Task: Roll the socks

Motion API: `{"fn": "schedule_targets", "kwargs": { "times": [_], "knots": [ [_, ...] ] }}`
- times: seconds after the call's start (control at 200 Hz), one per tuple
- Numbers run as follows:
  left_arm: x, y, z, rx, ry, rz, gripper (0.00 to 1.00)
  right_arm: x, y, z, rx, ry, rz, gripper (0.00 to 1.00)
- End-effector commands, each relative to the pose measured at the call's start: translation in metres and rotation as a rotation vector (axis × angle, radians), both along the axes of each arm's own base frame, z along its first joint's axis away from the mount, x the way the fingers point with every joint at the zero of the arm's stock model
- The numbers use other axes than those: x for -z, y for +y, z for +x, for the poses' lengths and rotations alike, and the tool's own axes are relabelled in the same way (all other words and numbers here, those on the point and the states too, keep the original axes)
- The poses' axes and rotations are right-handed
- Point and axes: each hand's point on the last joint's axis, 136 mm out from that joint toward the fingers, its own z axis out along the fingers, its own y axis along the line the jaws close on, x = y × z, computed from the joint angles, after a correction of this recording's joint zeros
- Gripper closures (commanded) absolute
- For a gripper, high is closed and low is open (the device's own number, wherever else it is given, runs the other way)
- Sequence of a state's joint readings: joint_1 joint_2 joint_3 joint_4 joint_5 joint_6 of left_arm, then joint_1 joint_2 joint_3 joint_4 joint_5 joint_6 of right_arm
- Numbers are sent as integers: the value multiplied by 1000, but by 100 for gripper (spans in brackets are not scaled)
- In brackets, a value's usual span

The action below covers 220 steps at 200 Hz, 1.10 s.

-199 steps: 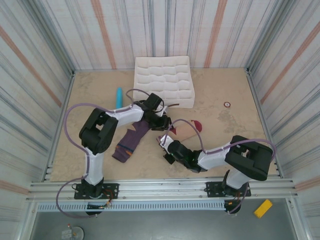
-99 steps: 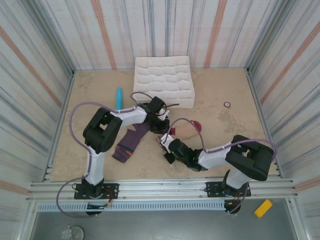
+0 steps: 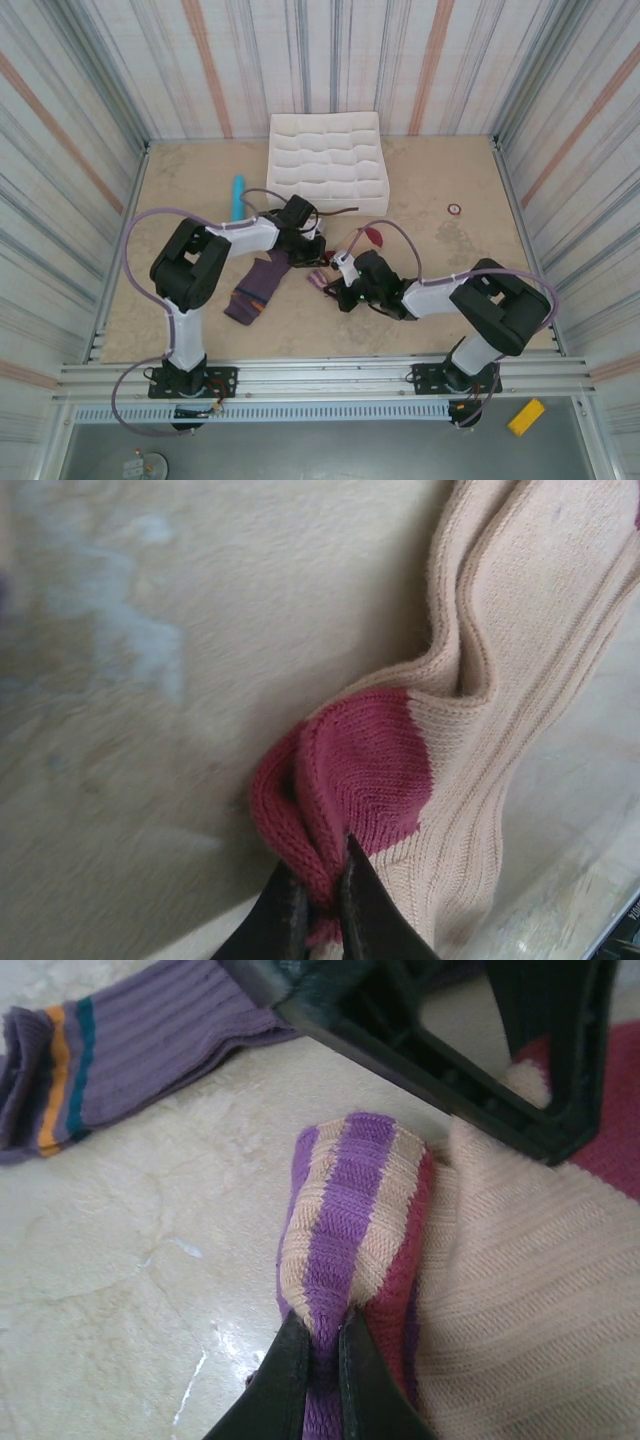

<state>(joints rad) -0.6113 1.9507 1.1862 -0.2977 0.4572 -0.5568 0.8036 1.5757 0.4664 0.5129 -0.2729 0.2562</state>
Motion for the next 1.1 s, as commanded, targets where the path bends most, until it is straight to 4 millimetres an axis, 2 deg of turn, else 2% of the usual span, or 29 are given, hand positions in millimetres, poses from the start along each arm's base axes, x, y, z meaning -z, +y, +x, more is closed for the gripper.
{"fn": "schedule_targets", "kwargs": {
  "times": [0.0,0.22,0.406,0.586,0.661,0.731,0.782,0.877,0.982,1.097],
  "knots": [
    [8,23,0,-80,11,82,94,43,-21,-34,-17,282,-89,100],
    [10,34,4,-115,4,146,94,34,-22,-14,27,550,113,100],
    [14,47,6,-156,6,198,93,44,-33,1,115,691,164,100],
    [11,51,7,-169,-4,212,90,53,-45,10,203,828,214,100],
    [10,49,7,-166,-9,205,84,59,-47,12,224,867,190,100],
    [9,49,9,-169,-12,202,73,63,-49,12,241,889,157,100],
    [7,47,10,-167,-15,197,58,66,-51,14,261,896,139,100],
    [2,45,11,-161,-21,187,41,70,-55,15,291,908,102,100],
    [-10,39,9,-149,-28,153,37,68,-58,17,311,907,77,100],
    [-37,36,7,-152,-54,104,36,66,-62,20,340,906,32,100]
  ]
}}
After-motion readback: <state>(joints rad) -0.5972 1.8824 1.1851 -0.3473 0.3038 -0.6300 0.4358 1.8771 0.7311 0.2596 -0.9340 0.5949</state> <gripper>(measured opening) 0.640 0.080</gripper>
